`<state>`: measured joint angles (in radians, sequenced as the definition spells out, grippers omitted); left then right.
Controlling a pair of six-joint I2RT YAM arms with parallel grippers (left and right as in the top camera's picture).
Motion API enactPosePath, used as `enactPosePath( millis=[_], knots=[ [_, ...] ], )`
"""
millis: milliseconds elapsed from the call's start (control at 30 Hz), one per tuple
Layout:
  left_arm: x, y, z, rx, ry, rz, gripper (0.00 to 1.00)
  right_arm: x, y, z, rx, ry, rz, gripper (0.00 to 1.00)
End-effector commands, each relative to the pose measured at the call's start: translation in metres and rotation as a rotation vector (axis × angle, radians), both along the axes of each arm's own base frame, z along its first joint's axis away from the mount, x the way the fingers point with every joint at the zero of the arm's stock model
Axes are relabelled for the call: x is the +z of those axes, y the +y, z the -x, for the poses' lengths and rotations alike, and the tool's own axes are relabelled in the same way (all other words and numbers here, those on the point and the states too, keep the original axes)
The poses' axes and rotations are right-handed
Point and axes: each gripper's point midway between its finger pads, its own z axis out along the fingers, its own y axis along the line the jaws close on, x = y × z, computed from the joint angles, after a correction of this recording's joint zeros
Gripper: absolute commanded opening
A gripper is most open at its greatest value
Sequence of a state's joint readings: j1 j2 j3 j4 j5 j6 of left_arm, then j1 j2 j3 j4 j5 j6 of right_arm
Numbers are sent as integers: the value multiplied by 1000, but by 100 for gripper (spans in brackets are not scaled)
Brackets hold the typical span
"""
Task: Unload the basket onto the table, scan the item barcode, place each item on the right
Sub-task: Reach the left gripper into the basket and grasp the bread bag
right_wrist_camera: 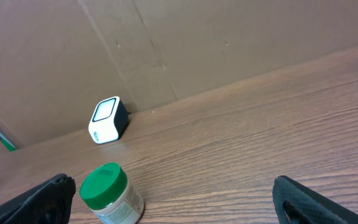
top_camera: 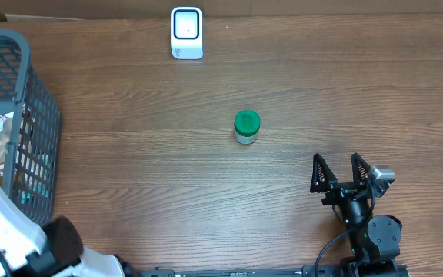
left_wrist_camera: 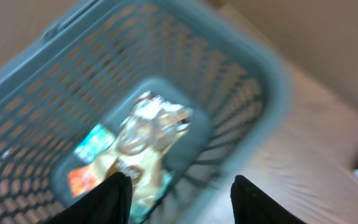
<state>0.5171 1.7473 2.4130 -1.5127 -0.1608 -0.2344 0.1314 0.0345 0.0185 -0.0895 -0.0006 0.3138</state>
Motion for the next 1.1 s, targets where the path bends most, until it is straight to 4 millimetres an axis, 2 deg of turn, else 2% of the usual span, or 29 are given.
enactPosePath(
  millis=[0, 100, 267, 667, 733, 833, 867, 1067],
  knots=[
    [-38, 35, 4, 86, 89, 73, 53, -1, 0, 0, 2, -6, 3, 100],
    [-67, 59, 6, 120, 159, 122, 54, -1, 0, 0, 2, -6, 4, 100],
    [-114, 77, 3, 72, 264, 206, 56, -1, 0, 0, 2, -6, 3, 100],
    [-213, 87, 5, -15, 446, 286, 58, -1, 0, 0, 2, -6, 3, 100],
    [-229, 87, 6, -42, 468, 288, 64, -1, 0, 0, 2, -6, 4, 100],
    [-252, 88, 5, -82, 490, 281, 97, -1, 0, 0, 2, -6, 3, 100],
    [-258, 88, 4, -90, 491, 278, 100, -1, 0, 0, 2, -6, 3, 100],
    [-282, 93, -2, -137, 491, 244, 100, -1, 0, 0, 2, -6, 4, 100]
  ],
)
